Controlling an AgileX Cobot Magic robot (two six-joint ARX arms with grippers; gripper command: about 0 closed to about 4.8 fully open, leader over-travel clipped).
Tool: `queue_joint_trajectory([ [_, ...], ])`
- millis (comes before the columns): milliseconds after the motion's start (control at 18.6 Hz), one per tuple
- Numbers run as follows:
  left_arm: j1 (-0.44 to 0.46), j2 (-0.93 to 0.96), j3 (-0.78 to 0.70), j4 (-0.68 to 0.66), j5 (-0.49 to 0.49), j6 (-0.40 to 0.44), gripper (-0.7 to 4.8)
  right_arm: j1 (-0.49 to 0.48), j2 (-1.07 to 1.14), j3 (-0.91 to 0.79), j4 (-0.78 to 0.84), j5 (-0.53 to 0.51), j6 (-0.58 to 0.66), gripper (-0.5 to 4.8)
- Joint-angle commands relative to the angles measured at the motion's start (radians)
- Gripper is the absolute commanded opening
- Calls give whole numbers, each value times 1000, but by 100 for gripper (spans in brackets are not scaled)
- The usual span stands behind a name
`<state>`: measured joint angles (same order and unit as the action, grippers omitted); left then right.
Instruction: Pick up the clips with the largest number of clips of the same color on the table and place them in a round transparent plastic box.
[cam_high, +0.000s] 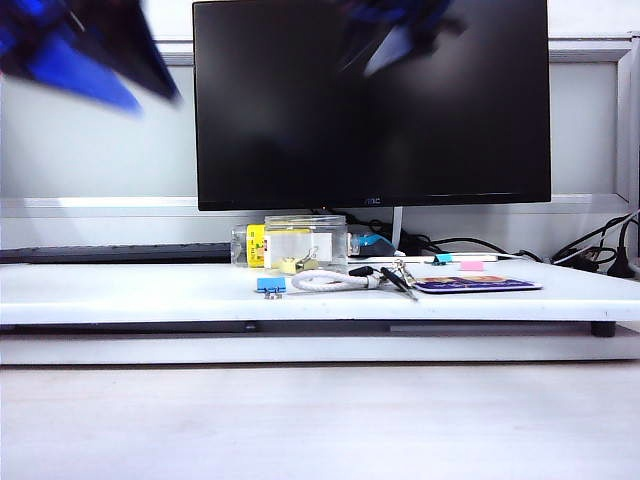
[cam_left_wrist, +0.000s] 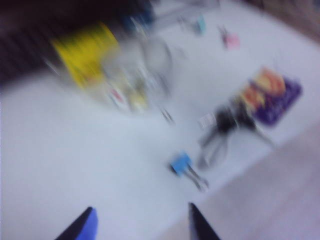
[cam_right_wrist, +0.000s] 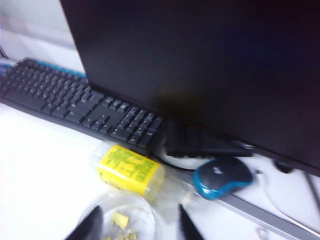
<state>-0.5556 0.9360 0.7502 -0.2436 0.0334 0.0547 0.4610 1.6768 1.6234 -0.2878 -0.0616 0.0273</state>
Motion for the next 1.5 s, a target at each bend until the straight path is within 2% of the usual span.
queue_joint_trajectory([
  [54, 56, -186, 1, 6, 79, 24, 246, -35, -145, -106, 19, -56, -21, 166],
  [215, 80, -357, 1, -55, 136, 56, 247, -35, -298, -262, 78, -71, -36, 166],
  [269, 80, -431, 0, -93, 146, 70, 247, -35, -391, -362, 131, -73, -34, 166],
  [483, 80, -645, -2, -200, 147, 69, 246, -35, -670, -644, 251, -71, -27, 165],
  [591, 80, -735, -2, -230, 147, 64, 246, -35, -763, -717, 256, -66, -27, 165],
  [698, 80, -842, -2, -266, 146, 60, 246, -35, -879, -793, 255, -17, -34, 165],
  [806, 80, -916, -2, -301, 146, 37, 246, -35, -961, -834, 249, 13, -60, 138],
  [967, 79, -934, -7, -386, 151, -4, 242, -34, -1079, -881, 222, 37, -88, 134],
  [1128, 79, -934, -38, -386, 170, -11, 230, -35, -1170, -922, 162, 64, -88, 134],
  [1235, 79, -934, -72, -366, 177, -13, 174, -34, -1228, -956, 111, 64, -88, 134],
  [1450, 79, -934, -209, -304, 177, -73, 172, -34, -1344, -1056, 34, 59, -76, 134],
  [1504, 79, -934, -246, -256, 172, -96, 137, -33, -1372, -1078, 24, 60, -72, 134],
])
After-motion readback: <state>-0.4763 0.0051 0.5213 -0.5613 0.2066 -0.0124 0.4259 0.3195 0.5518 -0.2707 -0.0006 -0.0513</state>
